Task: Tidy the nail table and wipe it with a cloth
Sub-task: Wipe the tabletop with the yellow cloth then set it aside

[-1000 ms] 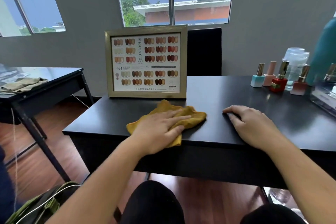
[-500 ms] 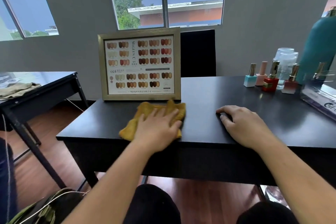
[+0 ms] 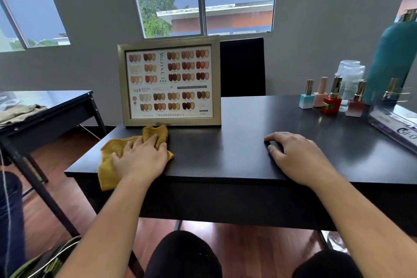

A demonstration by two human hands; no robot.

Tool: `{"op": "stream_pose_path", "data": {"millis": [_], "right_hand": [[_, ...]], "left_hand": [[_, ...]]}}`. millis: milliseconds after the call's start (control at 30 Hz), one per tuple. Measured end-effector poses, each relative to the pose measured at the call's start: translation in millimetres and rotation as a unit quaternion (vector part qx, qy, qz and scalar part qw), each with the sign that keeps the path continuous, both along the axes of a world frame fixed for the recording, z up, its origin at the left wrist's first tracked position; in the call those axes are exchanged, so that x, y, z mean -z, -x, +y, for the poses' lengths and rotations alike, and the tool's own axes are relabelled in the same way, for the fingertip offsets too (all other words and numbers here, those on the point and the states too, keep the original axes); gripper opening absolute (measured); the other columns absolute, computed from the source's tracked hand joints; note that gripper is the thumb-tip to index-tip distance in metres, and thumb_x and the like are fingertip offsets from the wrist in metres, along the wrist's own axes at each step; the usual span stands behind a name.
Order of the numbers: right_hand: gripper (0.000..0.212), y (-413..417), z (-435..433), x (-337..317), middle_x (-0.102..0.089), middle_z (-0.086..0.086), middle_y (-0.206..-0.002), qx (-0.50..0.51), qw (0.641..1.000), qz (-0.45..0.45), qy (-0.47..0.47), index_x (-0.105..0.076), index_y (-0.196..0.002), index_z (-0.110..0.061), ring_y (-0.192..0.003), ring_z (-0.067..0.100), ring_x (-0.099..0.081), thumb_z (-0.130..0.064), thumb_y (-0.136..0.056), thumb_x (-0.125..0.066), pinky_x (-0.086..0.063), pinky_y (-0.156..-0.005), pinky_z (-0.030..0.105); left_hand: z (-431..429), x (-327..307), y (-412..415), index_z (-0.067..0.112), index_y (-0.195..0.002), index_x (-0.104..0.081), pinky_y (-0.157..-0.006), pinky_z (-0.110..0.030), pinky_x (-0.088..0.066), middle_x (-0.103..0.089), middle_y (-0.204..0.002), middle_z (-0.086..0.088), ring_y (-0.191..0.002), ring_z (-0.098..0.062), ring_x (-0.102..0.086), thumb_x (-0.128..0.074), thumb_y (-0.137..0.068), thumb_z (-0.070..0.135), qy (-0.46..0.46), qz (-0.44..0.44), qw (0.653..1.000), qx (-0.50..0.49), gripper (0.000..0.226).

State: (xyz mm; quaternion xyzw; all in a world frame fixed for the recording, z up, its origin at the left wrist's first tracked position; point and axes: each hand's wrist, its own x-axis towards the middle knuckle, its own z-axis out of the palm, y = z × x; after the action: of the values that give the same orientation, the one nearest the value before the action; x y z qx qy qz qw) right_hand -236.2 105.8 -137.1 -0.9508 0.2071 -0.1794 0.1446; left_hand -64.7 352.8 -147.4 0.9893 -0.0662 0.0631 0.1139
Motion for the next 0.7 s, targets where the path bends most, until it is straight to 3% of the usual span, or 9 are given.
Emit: {"op": "stream_pose_path", "data": {"millis": [133, 267, 333, 433, 533, 600, 700], "right_hand": [[0.034, -6.5, 2.6, -3.2, -0.051, -0.008, -0.137, 0.006, 0.998, 0.054, 0.024, -0.052, -0.127, -0.031, -0.125, 0.019, -0.044, -0.034, -0.097, -0.037, -0.032, -0.106, 0.04], [0.037, -25.2, 20.3, -6.7, -0.044, -0.01, -0.143, -0.069, 0.996, 0.056, 0.005, -0.047, -0.132, -0.034, -0.13, 0.018, -0.041, -0.038, -0.097, -0.037, -0.028, -0.109, 0.043], [0.038, -32.3, 31.0, -4.4, -0.04, -0.012, -0.147, -0.118, 0.991, 0.069, -0.013, -0.044, -0.134, -0.039, -0.134, 0.016, -0.036, -0.04, -0.097, -0.037, -0.025, -0.112, 0.048], [0.036, -33.6, 30.5, -0.3, -0.037, -0.014, -0.148, -0.131, 0.989, 0.066, -0.005, -0.044, -0.132, -0.044, -0.138, 0.013, -0.029, -0.04, -0.097, -0.035, -0.018, -0.113, 0.05], [0.034, -32.2, 28.0, 1.6, -0.041, -0.015, -0.146, -0.132, 0.99, 0.05, -0.015, -0.048, -0.129, -0.042, -0.136, 0.013, -0.033, -0.038, -0.097, -0.038, -0.02, -0.113, 0.046], [0.033, -32.4, 29.5, 3.6, -0.043, -0.016, -0.144, -0.131, 0.99, 0.044, -0.003, -0.049, -0.128, -0.042, -0.134, 0.012, -0.035, -0.037, -0.097, -0.038, -0.022, -0.111, 0.045], [0.033, -32.2, 29.7, 4.8, -0.043, -0.017, -0.143, -0.13, 0.991, 0.038, -0.001, -0.048, -0.128, -0.042, -0.133, 0.011, -0.036, -0.036, -0.098, -0.036, -0.023, -0.111, 0.042]], "left_hand": [[-29.6, 2.0, 22.8, 0.046, -0.142, -0.023, -0.113, -0.054, -0.01, -0.022, -0.156, 0.004, -0.144, -0.021, -0.016, -0.023, -0.092, 0.057, -0.021, -0.01, 0.99, 0.136, 0.051], [-37.0, 3.0, 47.5, 0.054, -0.138, -0.025, -0.114, -0.039, -0.014, -0.029, -0.153, 0.009, -0.142, -0.012, -0.021, -0.027, -0.094, 0.054, -0.011, -0.063, 0.94, 0.334, 0.044], [-24.7, 1.3, 46.5, 0.055, -0.135, -0.032, -0.111, -0.03, -0.017, -0.037, -0.148, 0.013, -0.139, -0.008, -0.027, -0.031, -0.094, 0.053, 0.025, -0.065, 0.925, 0.373, 0.041], [3.0, -0.6, 22.7, 0.051, -0.134, -0.038, -0.113, -0.029, -0.019, -0.039, -0.146, 0.015, -0.137, -0.007, -0.03, -0.033, -0.094, 0.052, 0.042, -0.042, 0.947, 0.315, 0.041], [33.4, -4.5, -13.2, 0.044, -0.139, -0.034, -0.114, -0.043, -0.021, -0.032, -0.152, 0.009, -0.14, -0.017, -0.028, -0.028, -0.095, 0.052, 0.015, -0.006, 0.993, 0.119, 0.046], [41.7, -5.3, -26.8, 0.04, -0.143, -0.029, -0.114, -0.05, -0.018, -0.026, -0.155, 0.005, -0.142, -0.02, -0.022, -0.024, -0.094, 0.054, -0.004, 0.022, 1.0, 0.019, 0.05], [30.4, -5.7, -25.9, 0.04, -0.145, -0.022, -0.113, -0.056, -0.012, -0.018, -0.157, 0.003, -0.145, -0.023, -0.014, -0.02, -0.093, 0.057, -0.026, 0.041, 0.999, -0.006, 0.054]]}}
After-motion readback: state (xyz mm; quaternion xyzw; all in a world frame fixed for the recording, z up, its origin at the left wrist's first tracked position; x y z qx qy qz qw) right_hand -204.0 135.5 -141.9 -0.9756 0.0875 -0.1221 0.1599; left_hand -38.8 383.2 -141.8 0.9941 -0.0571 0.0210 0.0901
